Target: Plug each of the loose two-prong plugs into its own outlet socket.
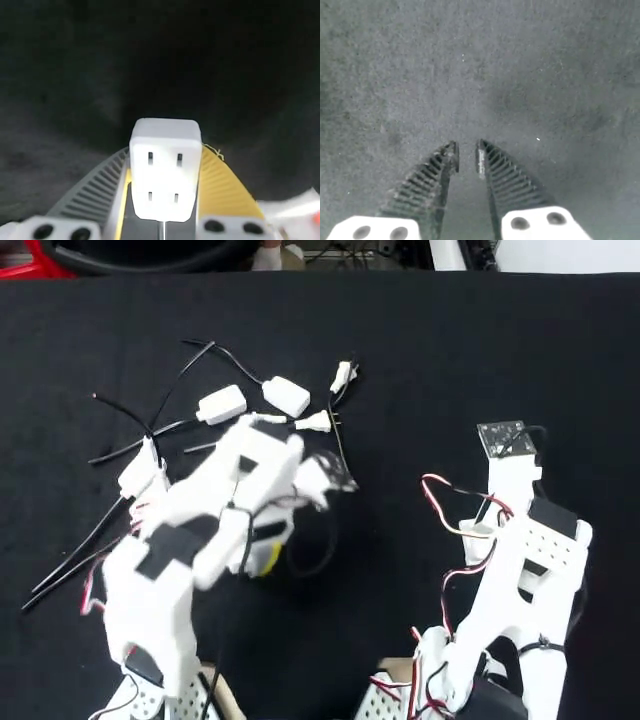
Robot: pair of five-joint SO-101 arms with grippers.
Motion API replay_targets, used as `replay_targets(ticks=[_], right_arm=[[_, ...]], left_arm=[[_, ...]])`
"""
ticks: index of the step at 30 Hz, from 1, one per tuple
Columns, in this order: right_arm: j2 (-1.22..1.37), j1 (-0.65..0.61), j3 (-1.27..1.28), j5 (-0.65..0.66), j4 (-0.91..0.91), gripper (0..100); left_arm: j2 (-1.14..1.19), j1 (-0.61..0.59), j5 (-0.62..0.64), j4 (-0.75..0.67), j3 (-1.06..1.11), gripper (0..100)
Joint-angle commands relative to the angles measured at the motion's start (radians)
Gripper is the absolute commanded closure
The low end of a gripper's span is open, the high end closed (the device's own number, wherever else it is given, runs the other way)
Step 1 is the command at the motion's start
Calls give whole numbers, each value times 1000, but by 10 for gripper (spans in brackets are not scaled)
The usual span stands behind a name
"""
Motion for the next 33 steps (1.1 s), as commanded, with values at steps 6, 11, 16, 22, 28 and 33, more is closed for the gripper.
replay_targets(ticks=[6,11,16,22,28,33], right_arm=[[-1,14,-15,6,-3,917],[-1,-8,-16,-18,-3,917],[-5,-89,-19,-21,-11,917],[-1,-230,-51,60,-127,917],[4,-422,-1,224,-433,917],[102,-569,-51,293,-503,917]], left_arm=[[-499,56,176,-186,375,764],[-532,-8,44,-216,443,529],[-534,-53,84,-120,367,537],[-692,-85,149,23,325,775],[-1048,-148,230,95,423,947],[-1335,-300,249,-2,644,905]])
